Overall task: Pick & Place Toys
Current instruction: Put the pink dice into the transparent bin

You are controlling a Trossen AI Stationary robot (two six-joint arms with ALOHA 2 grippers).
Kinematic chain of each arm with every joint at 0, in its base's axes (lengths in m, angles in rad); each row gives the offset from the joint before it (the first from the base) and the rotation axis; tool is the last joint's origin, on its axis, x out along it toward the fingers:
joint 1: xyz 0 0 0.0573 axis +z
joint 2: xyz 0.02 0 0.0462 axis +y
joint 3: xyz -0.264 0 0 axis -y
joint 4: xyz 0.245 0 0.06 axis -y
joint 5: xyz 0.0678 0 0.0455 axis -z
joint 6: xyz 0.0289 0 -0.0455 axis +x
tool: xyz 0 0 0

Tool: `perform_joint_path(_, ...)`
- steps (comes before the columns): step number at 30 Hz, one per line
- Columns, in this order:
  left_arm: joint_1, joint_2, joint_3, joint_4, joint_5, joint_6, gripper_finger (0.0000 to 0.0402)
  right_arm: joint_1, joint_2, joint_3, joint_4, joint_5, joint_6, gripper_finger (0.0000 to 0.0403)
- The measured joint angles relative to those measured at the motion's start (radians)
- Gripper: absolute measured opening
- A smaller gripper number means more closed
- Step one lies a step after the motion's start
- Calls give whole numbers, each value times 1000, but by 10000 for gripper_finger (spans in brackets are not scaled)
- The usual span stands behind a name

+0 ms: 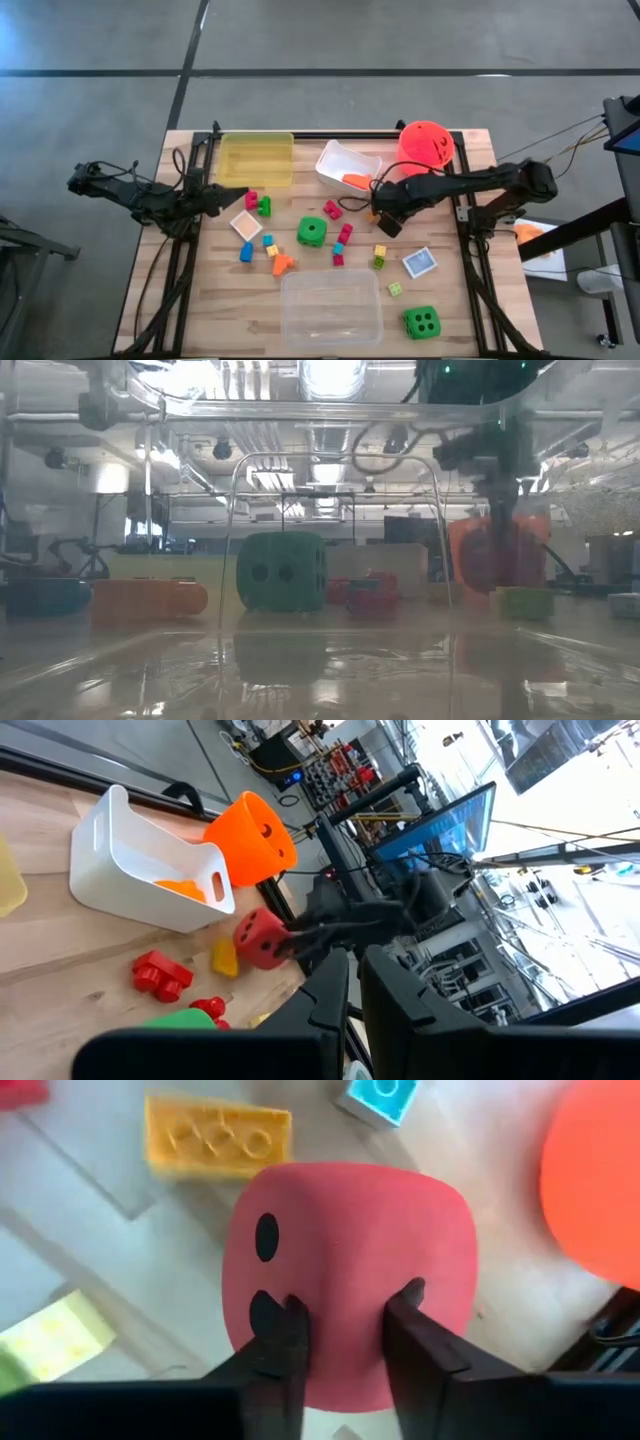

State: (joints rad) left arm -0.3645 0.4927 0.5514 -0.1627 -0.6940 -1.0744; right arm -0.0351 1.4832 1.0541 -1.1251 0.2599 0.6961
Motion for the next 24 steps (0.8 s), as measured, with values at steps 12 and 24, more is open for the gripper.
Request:
perform_joint_path(12, 0, 0, 0, -18, 38, 0, 29, -1, -59, 116, -72, -45, -16, 40)
perform_joint_path(24, 0, 0, 0, -17, 57, 0, 29, 1, -85, 223, -77, -118, -27, 29)
